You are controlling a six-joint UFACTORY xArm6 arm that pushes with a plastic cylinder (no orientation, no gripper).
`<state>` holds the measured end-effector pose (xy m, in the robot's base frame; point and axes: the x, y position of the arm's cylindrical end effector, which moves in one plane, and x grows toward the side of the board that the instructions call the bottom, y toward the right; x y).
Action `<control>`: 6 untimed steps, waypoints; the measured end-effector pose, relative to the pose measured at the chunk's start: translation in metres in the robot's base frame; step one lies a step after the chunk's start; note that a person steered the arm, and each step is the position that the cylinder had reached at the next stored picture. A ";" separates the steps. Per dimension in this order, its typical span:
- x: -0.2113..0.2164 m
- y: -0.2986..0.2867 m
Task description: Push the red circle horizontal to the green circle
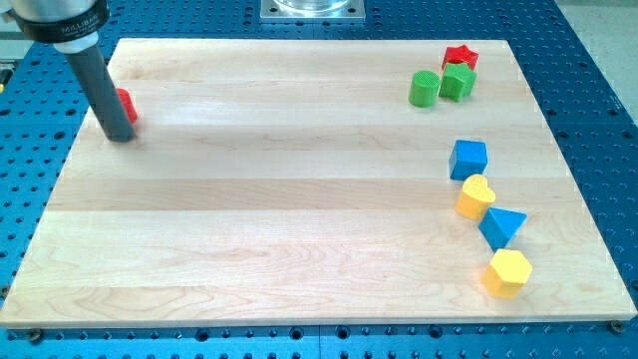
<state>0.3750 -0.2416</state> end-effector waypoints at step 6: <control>-0.082 0.070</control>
